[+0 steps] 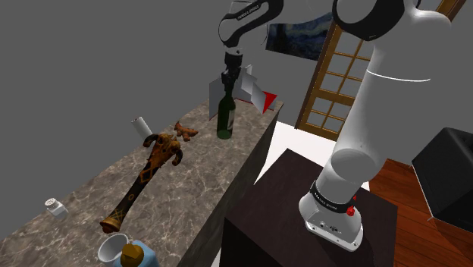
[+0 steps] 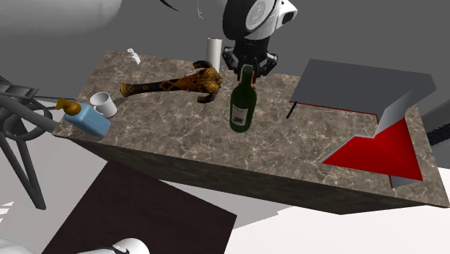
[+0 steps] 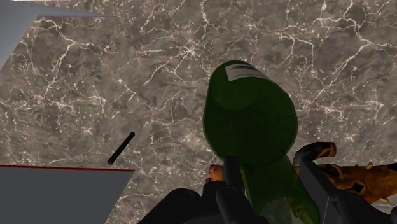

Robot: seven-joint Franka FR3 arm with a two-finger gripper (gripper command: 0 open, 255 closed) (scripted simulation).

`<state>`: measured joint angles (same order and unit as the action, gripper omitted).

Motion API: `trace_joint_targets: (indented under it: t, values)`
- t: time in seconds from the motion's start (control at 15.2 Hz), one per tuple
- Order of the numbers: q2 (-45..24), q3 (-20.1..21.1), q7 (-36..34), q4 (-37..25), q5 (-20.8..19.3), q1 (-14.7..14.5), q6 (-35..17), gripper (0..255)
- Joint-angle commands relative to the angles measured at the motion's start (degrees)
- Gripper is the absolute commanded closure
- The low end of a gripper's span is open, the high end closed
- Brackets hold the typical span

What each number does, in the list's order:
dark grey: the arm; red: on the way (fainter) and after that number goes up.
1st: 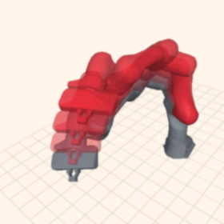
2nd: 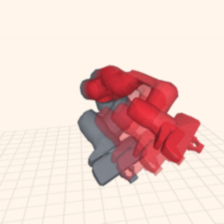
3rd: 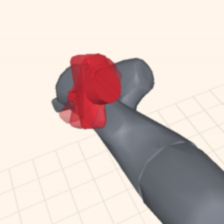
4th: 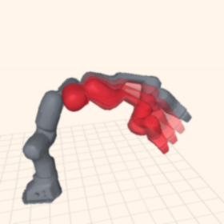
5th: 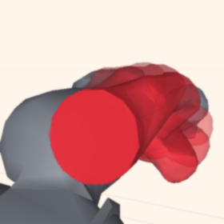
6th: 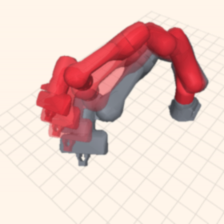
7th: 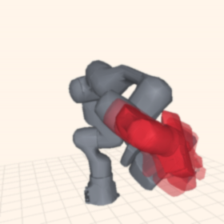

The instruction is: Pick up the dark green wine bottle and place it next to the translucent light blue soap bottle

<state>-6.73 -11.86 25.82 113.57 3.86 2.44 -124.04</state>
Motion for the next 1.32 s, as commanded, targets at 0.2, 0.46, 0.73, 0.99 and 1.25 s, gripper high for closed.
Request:
trace_joint_targets:
  t: [0.2,0.46,0.73,0.99,1.25]
  values:
    - [1.2,-0.1,-0.3,-2.6,-0.4,0.0,3.7,255]
    - [2.1,-0.1,-0.5,-4.6,-0.7,0.0,6.6,255]
    - [2.7,-0.1,-0.7,-6.9,-0.9,0.0,9.6,255]
    - [3.2,-0.2,-0.9,-9.5,-1.1,0.0,12.5,255]
    - [3.5,-0.2,-1.1,-12.2,-1.2,0.0,15.6,255]
